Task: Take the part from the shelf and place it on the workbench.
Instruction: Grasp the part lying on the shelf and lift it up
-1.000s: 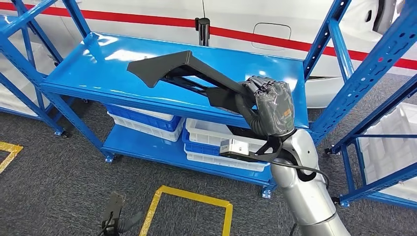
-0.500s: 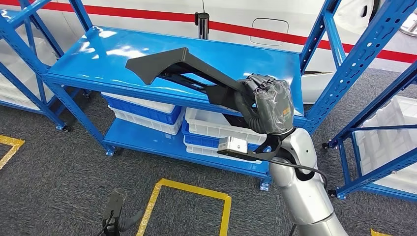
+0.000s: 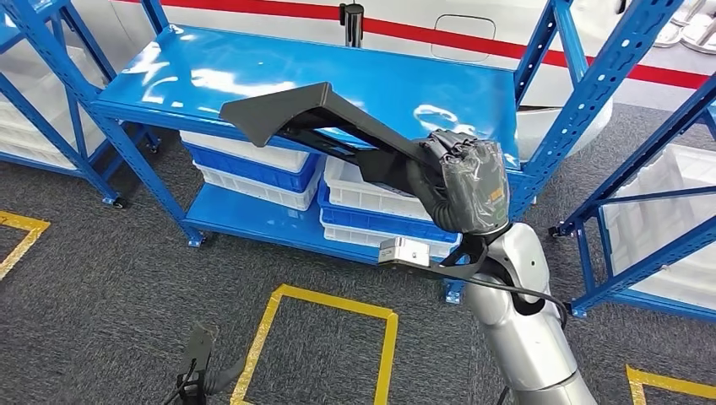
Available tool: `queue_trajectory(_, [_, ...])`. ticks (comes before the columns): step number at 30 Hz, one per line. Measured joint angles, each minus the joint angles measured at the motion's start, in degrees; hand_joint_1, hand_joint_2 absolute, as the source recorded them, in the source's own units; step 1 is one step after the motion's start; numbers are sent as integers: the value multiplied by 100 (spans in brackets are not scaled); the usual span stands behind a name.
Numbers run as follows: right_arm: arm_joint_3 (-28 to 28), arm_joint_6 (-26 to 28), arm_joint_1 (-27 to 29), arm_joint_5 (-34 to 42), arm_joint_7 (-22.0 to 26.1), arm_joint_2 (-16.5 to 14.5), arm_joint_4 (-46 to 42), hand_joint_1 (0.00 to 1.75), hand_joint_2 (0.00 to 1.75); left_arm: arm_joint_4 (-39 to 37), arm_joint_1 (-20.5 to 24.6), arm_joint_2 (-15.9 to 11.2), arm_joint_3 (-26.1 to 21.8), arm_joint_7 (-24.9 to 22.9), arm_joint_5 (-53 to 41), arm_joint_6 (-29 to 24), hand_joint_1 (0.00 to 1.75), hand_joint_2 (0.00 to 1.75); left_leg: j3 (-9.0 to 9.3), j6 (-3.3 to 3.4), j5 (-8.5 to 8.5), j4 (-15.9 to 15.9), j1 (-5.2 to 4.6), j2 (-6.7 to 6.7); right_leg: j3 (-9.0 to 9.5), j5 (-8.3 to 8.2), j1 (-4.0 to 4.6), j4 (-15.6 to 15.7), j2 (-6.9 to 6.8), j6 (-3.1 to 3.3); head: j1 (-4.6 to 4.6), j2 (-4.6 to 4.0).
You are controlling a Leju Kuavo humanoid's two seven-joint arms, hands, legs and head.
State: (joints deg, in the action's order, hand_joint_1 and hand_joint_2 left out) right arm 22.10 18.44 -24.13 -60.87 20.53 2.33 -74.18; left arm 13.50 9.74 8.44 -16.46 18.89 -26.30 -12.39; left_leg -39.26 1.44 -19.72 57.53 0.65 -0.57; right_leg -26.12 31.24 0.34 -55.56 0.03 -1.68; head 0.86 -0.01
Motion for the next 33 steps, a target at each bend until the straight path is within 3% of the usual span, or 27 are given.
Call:
queue_trajectory(2, [-8, -9, 27, 0, 3, 3, -22, 166, 175, -1, -11, 1, -2, 2, -7, 11, 0, 175, -36, -60, 52, -39, 10, 10, -75, -97, -42, 42, -5, 69, -7, -1])
queue_trajectory(3, [-10, -14, 41, 0, 4, 3, -31, 166, 175, -1, -16, -3, -2, 2, -10, 12, 0, 175, -80, -84, -60, 16, 20, 22, -109, -168, -79, 51, -8, 129, -19, -1])
queue_trajectory(4, [-11, -19, 53, 1, 6, 2, -41, 166, 175, -1, -21, -7, -4, 2, -14, 11, 0, 175, -145, -110, -279, 184, 32, 37, -155, -246, -119, 62, -15, 187, -41, -1])
queue_trajectory(6, [-13, -24, 69, 2, 9, -3, -56, 166, 175, -1, -25, -14, -9, 3, -26, 12, 0, 175, -309, -166, -849, 862, 64, 58, -278, -368, -140, 36, -28, 262, -74, -1])
queue_trajectory(7, [-13, -25, 81, 4, 12, -3, -60, 166, 175, -1, -27, -15, -11, 3, -33, 12, 0, 175, -370, -202, -1034, 1236, 83, 64, -351, -412, -141, 13, -37, 257, -86, -1])
queue_trajectory(8, [-13, -28, 95, 5, 16, -4, -60, 166, 175, -1, -29, -16, -14, 4, -40, 13, 0, 175, -376, -240, -1095, 1484, 108, 67, -426, -451, -147, -15, -42, 240, -85, -2])
queue_trajectory(9, [-13, -33, 111, 7, 21, -3, -62, 166, 175, -1, -30, -19, -16, 4, -45, 13, 0, 175, -288, -279, -1046, 1529, 141, 66, -503, -485, -162, -47, -44, 208, -87, -2])
queue_trajectory(10, [-14, -38, 125, 9, 27, -3, -66, 166, 175, 0, -30, -21, -18, 4, -49, 13, 0, 175, -98, -322, -930, 1361, 181, 61, -577, -515, -185, -87, -44, 177, -88, -2])
queue_trajectory(12, [-25, -45, 136, 11, 37, -1, -91, 166, 175, 4, -19, -15, -20, 6, -54, 15, 0, 175, 403, -427, -774, 684, 236, 63, -723, -563, -212, -181, -41, 106, -107, -1])
queue_trajectory(14, [-39, -45, 134, 14, 44, -2, -123, 166, 175, 7, -10, -2, -21, 11, -55, 19, 0, 175, 627, -438, -790, 279, 221, 98, -841, -610, -181, -274, -34, 31, -118, 0])
queue_trajectory(17, [-48, -50, 153, 26, 59, 6, -139, 166, 175, 5, -21, -2, -27, 13, -59, 22, 0, 175, 528, -274, -736, 243, 126, 111, -948, -691, -167, -293, -27, -125, -107, -1])
queue_trajectory(18, [-49, -56, 160, 40, 67, 12, -140, 166, 175, 6, -16, -4, -30, 13, -61, 22, 0, 175, 476, -188, -684, 230, 106, 101, -1011, -622, -180, -346, -28, -142, -101, -1])
queue_trajectory(19, [-51, -61, 167, 65, 79, 16, -146, 166, 175, 7, -7, -7, -33, 14, -64, 22, 0, 175, 412, -95, -625, 211, 99, 88, -1096, -462, -194, -504, -27, -126, -92, -2])
queue_trajectory(21, [-52, -87, 171, 142, 121, 26, -162, 166, 175, 8, 3, -11, -39, 15, -71, 22, 0, 175, 255, 51, -501, 194, 87, 65, -1312, 32, -192, -1135, -23, -64, -66, -1])
queue_trajectory(22, [-53, -108, 176, 188, 148, 31, -168, 166, 175, 8, 1, -12, -40, 15, -75, 22, 0, 175, 177, 90, -439, 193, 71, 55, -1388, 233, -179, -1508, -21, -56, -61, -1])
queue_trajectory(23, [-53, -139, 181, 239, 175, 36, -171, 166, 175, 8, -1, -11, -40, 15, -78, 24, 0, 175, 98, 111, -375, 193, 48, 48, -1404, 332, -157, -1793, -19, -67, -58, -1])
queue_trajectory(24, [-53, -172, 186, 280, 196, 39, -171, 166, 175, 8, -2, -11, -42, 16, -82, 28, 0, 175, 24, 121, -319, 193, 17, 45, -1339, 320, -128, -1913, -19, -84, -58, -1])
queue_trajectory(25, [-52, -196, 190, 299, 215, 42, -172, 166, 175, 8, -3, -11, -43, 20, -89, 33, 0, 175, -46, 132, -264, 192, -22, 45, -1185, 213, -85, -1842, -18, -89, -58, -1])
queue_trajectory(26, [-51, -214, 189, 285, 230, 46, -174, 166, 175, 8, -2, -11, -44, 26, -100, 39, 0, 175, -106, 144, -211, 190, -59, 45, -957, 82, -23, -1604, -17, -54, -59, -1])
queue_trajectory(28, [-46, -219, 182, 174, 245, 57, -203, 166, 175, 10, 2, 14, -49, 38, -127, 46, 0, 175, -197, 147, -102, 187, -97, 63, -325, 35, 118, -748, 22, 173, -72, 0])
queue_trajectory(30, [-40, -217, 165, 75, 248, 67, -242, 166, 175, 14, 7, 44, -55, 42, -152, 47, 0, 175, -230, 99, 20, 158, -79, 78, 55, 157, 214, -133, 35, 354, -77, 0])
queue_trajectory(31, [-36, -217, 158, 51, 248, 70, -256, 166, 175, 15, 8, 49, -56, 42, -162, 46, 0, 175, -231, 66, 83, 130, -71, 83, 89, 156, 227, -15, 12, 379, -67, -1])
queue_trajectory(33, [-25, -224, 153, 26, 248, 70, -269, 166, 175, 15, -1, 46, -61, 37, -177, 42, 0, 175, -266, 10, 78, 134, -50, 94, 49, 6, 138, 70, -42, 402, -59, 0])
